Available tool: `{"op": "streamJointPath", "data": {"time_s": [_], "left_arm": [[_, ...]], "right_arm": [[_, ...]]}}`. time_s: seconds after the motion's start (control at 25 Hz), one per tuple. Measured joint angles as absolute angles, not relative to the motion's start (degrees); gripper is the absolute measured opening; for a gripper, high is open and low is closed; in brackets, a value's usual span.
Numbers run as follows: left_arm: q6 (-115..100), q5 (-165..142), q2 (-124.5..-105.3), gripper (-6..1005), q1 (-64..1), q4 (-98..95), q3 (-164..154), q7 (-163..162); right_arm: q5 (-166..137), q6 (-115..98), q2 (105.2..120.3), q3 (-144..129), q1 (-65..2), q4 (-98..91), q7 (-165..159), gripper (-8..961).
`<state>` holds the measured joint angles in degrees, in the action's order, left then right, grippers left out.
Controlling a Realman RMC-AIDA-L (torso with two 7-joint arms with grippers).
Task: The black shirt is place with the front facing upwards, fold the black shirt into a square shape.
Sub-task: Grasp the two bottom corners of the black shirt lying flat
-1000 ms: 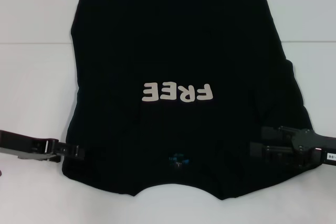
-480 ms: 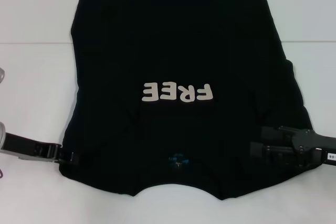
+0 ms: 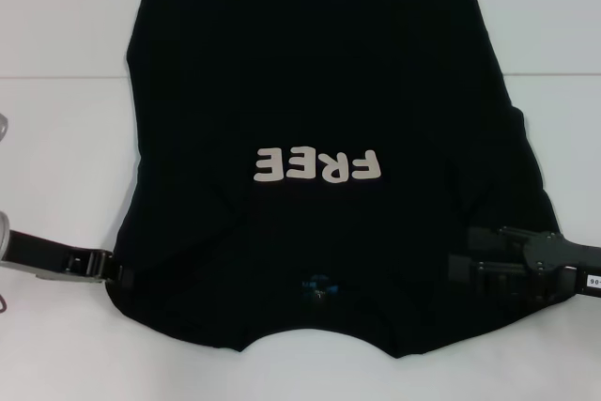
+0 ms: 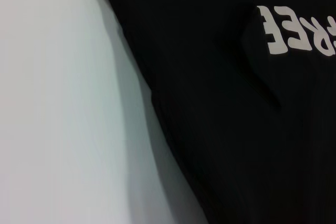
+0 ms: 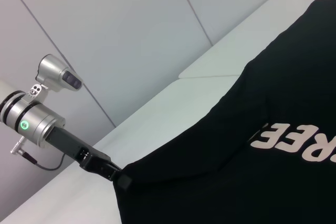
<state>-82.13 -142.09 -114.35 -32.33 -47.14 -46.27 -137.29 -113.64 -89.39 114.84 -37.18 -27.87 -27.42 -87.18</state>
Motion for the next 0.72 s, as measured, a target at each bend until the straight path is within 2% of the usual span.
{"op": "streamJointPath", "data": {"time_s": [0.2,0.32,0.4,0.64,0.72], "left_arm": [[-82.9,-141.9,-114.26,58,-32.3,-47.2,-43.5,-137.3],[-83.8,-141.4,-114.07,59,-32.3,-47.0,-42.4,-137.1],[-84.4,-141.3,-113.93,60,-32.4,-46.7,-42.0,-137.1],[-86.4,-141.1,-113.88,53,-33.0,-46.4,-40.1,-137.3],[-86.8,-141.1,-113.85,53,-33.1,-46.4,-38.8,-137.3]], "right_arm": [[-113.7,-89.6,114.39,-37.3,-27.9,-27.6,-88.6,945],[-114.4,-89.9,113.02,-37.6,-28.1,-28.9,-93.4,944],[-115.8,-90.4,111.51,-37.6,-28.5,-30.6,-99.1,944],[-128.7,-92.1,105.31,-37.5,-32.2,-37.4,-124.6,943],[-133.4,-93.1,103.85,-37.2,-33.8,-38.0,-130.7,942]]}}
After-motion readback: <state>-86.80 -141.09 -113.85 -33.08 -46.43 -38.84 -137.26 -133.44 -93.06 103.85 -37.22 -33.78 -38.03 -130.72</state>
